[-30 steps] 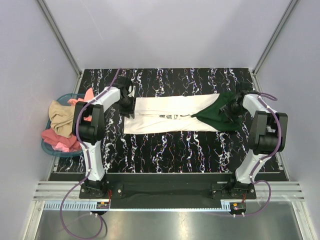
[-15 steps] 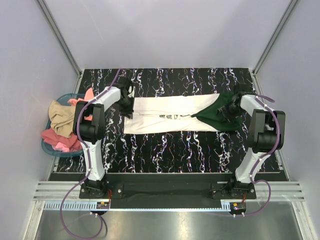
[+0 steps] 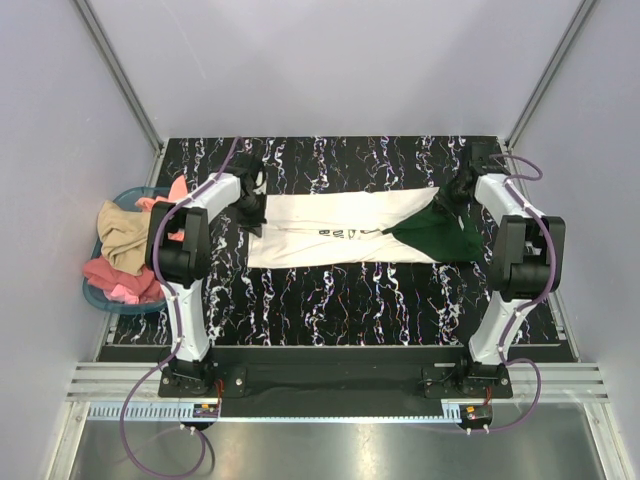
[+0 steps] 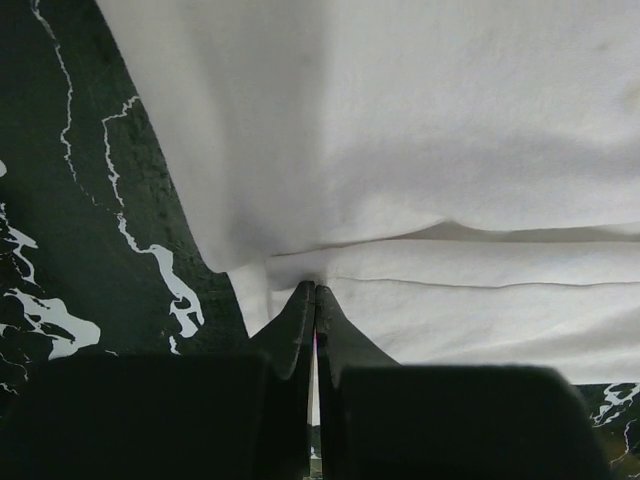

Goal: Fold and stack the t-shirts
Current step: Fold the tshirt

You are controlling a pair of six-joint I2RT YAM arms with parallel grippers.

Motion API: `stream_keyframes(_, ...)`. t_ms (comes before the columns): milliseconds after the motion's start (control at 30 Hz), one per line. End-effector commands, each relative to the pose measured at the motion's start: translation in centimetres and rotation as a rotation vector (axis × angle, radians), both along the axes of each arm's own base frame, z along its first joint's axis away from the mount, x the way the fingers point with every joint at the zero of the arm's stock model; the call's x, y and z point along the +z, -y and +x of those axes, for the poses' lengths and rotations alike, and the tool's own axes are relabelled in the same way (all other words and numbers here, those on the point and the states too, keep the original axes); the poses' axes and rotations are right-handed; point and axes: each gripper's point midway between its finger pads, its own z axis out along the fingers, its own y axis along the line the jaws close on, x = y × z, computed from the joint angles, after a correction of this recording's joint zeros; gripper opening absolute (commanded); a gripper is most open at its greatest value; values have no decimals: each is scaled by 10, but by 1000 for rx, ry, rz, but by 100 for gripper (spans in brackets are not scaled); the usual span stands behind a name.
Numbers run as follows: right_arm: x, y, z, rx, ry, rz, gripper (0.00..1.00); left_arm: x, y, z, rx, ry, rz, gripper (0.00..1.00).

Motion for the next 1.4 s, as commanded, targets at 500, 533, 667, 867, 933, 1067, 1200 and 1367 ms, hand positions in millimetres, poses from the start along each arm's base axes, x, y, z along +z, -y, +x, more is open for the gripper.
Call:
stream_keyframes(500, 39, -26, 47, 243, 165, -91, 0, 51, -6, 21, -1, 125, -77, 15)
stream_keyframes(533, 39, -27, 46, 243, 161, -88, 0, 54, -5, 22, -12, 133, -84, 22)
stream_keyframes(667, 41, -29, 46, 244, 166, -82, 0, 55, -3, 22, -36, 117, -90, 36)
stream_keyframes(867, 43, -26, 47, 244, 169, -95, 0, 39, -2, 16, -35, 61, -102, 37)
stream_keyframes(933, 43, -27, 47, 248, 168, -96, 0, 36, -2, 15, -33, 50, -104, 35)
stream_keyframes(1067, 45, -28, 48, 248, 172, -94, 0, 29, -4, 14, -22, 35, -89, 34)
stream_keyframes(1200, 46, -27, 49, 247, 176, -93, 0, 23, -4, 14, -19, 19, -90, 35)
stream_keyframes(1367, 46, -28, 50, 249, 178, -89, 0, 14, -4, 13, -18, 1, -85, 37)
